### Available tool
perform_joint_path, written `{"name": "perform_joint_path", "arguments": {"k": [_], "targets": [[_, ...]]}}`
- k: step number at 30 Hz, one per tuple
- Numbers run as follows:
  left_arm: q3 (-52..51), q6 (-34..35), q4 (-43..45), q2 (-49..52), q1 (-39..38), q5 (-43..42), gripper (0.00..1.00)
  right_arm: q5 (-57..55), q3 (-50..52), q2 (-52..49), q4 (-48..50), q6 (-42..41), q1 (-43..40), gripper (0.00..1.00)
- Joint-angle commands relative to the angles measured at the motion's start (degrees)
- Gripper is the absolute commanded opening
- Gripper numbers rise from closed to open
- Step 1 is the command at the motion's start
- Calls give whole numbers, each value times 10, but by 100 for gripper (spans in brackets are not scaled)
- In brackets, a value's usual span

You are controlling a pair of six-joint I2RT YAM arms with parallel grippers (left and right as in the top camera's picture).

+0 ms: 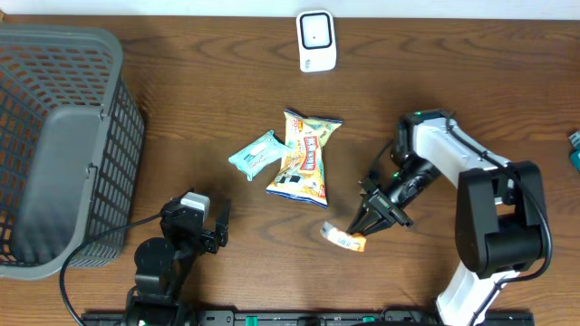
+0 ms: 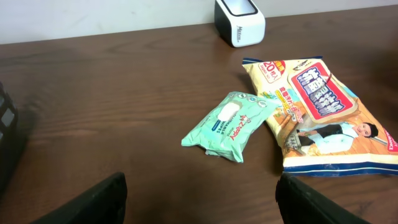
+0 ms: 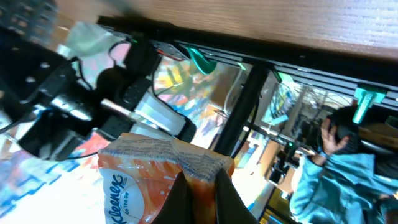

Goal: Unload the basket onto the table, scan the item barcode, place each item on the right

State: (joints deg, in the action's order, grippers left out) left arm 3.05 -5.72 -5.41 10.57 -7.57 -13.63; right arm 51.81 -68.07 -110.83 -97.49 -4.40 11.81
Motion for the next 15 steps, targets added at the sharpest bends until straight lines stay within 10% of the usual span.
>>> {"name": "perform_joint_path", "arguments": {"k": [1, 15], "targets": [[-10, 9, -16, -1, 3, -9, 77, -11, 3, 15, -1, -39, 18, 1], [-10, 9, -16, -1, 3, -9, 77, -11, 3, 149, -1, -115, 71, 1]]}}
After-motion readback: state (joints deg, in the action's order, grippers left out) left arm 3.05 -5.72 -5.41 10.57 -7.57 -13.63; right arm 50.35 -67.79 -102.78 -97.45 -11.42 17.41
